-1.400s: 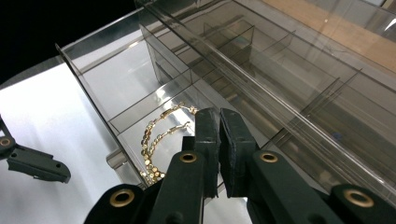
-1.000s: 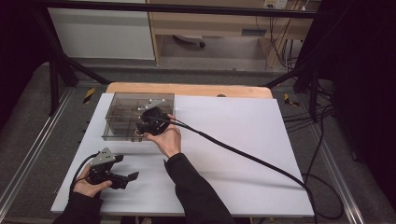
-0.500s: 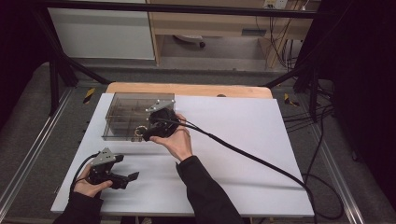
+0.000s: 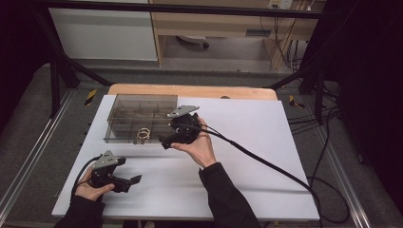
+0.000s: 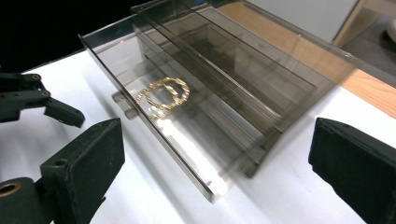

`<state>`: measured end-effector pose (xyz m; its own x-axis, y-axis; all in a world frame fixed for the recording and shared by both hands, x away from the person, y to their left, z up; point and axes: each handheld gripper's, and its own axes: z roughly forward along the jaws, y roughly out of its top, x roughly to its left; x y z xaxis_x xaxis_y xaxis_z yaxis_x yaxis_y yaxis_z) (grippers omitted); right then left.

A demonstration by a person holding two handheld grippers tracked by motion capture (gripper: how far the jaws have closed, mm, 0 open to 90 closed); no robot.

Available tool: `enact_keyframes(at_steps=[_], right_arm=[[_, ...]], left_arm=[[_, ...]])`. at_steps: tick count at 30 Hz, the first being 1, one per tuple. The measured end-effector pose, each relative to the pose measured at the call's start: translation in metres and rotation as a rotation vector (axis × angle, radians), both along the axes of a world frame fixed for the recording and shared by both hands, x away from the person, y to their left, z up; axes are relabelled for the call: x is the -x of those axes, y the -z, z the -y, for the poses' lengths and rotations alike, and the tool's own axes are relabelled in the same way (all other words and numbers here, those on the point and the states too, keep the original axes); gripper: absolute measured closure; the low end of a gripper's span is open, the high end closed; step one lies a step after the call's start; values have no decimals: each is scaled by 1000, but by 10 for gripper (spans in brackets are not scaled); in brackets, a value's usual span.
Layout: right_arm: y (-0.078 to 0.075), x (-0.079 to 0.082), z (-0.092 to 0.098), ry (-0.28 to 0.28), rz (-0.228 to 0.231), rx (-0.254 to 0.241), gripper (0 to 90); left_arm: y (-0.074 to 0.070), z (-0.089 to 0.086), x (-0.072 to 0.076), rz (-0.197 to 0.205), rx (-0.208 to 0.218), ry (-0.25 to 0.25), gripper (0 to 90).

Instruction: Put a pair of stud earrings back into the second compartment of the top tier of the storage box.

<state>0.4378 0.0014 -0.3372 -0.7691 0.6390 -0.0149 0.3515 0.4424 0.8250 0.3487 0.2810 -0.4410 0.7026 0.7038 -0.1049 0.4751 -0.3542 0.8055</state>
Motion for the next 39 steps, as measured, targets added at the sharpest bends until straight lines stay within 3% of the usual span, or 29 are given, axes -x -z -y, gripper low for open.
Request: enact_keyframes(at_steps=[16,39], right_arm=[[12,6,67,29,-28,-48,14],[55,24,158,81,-76,-59,7]], left_arm=[[0,0,0,-1,1,-2,33],[0,0,0,3,4,-1,38]])
